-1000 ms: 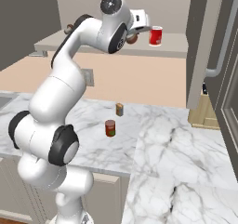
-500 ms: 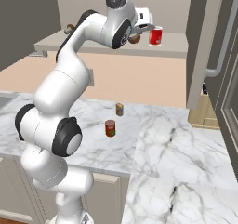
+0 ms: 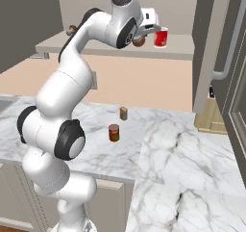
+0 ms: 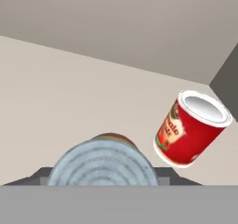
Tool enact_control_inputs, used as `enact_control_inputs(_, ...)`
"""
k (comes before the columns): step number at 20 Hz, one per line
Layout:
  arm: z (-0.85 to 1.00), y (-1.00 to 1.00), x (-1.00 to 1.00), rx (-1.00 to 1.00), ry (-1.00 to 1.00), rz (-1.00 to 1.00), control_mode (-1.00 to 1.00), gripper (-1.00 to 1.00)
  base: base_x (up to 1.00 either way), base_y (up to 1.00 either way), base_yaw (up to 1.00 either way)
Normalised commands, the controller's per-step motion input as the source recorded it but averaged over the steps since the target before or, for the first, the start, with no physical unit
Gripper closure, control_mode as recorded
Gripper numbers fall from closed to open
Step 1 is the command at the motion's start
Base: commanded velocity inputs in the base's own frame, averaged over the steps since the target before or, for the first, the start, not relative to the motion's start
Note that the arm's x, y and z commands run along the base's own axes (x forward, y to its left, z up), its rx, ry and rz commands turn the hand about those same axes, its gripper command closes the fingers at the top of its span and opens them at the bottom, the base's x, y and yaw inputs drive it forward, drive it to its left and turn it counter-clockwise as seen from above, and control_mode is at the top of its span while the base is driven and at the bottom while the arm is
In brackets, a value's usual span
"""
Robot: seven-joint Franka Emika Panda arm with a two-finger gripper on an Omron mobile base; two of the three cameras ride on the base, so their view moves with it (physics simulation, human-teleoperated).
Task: Pick the cans from the counter and place them in their designated side in the cabinet.
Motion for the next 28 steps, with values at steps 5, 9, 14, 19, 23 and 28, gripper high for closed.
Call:
enact_control_inputs(5, -0.1, 0.0, 0.0, 0.0, 0.01, 0.0, -1.0, 1.0, 0.0, 0.0, 0.0)
enact_control_inputs(9, -0.08, 0.0, 0.06, 0.0, 0.0, 0.0, -1.0, 1.0, 0.0, 0.0, 0.0)
enact_control_inputs(14, -0.09, 0.0, 0.07, 0.0, 0.01, 0.0, -1.0, 1.0, 0.0, 0.0, 0.0)
enact_control_inputs(19, -0.09, 0.0, 0.13, 0.0, 0.0, 0.0, -1.0, 1.0, 0.0, 0.0, 0.0)
enact_control_inputs(23, -0.07, 0.0, 0.15, 0.0, 0.0, 0.0, -1.0, 1.0, 0.0, 0.0, 0.0)
enact_control_inputs(28, -0.08, -0.01, 0.11, 0.0, 0.0, 0.0, -1.0, -1.0, 0.0, 0.0, 0.0)
